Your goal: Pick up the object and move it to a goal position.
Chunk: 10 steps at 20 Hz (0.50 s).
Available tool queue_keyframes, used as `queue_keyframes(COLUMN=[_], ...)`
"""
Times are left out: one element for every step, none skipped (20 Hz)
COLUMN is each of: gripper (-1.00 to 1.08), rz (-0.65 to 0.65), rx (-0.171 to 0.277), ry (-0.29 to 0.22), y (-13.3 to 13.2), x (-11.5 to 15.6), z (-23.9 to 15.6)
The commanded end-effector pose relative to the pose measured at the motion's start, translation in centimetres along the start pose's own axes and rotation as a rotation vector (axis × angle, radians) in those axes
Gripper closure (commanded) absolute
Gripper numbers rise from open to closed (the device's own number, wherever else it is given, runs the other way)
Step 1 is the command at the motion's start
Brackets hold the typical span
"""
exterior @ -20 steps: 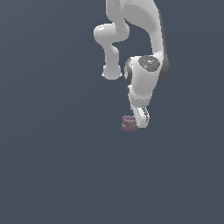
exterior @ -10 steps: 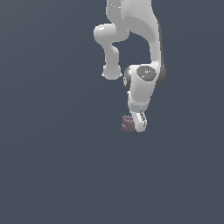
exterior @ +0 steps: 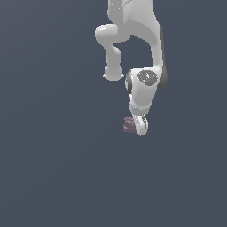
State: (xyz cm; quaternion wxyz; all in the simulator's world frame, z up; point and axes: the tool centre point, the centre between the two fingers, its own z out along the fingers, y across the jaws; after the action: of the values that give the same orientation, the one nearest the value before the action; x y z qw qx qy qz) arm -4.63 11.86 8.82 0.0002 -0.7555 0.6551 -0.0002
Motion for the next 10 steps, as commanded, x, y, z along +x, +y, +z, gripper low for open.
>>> queue_keyframes(gripper=[1.08,1.08,1.08,1.08,1.08,1.08,1.08,1.08,1.08,1.08], rz=[0.000,0.000,0.000,0.000,0.000,0.000,0.000,0.000,0.000,0.000], rx=[-0.001,-0.001,-0.001,-0.001,-0.001,0.002,0.002,0.002,0.002,0.002], ry=[0.000,0.000,0.000,0.000,0.000,0.000,0.000,0.000,0.000,0.000], y=[0.01,0.01,0.01,0.01,0.01,-0.07,-0.08,-0.11,-0.15,-0.21], x=[0.00,0.00,0.00,0.00,0.00,-0.01,0.01,0.08,0.19,0.34], z=[0.07,0.07,0.07,0.07,0.07,-0.06,-0.08,-0.17,-0.31,-0.50])
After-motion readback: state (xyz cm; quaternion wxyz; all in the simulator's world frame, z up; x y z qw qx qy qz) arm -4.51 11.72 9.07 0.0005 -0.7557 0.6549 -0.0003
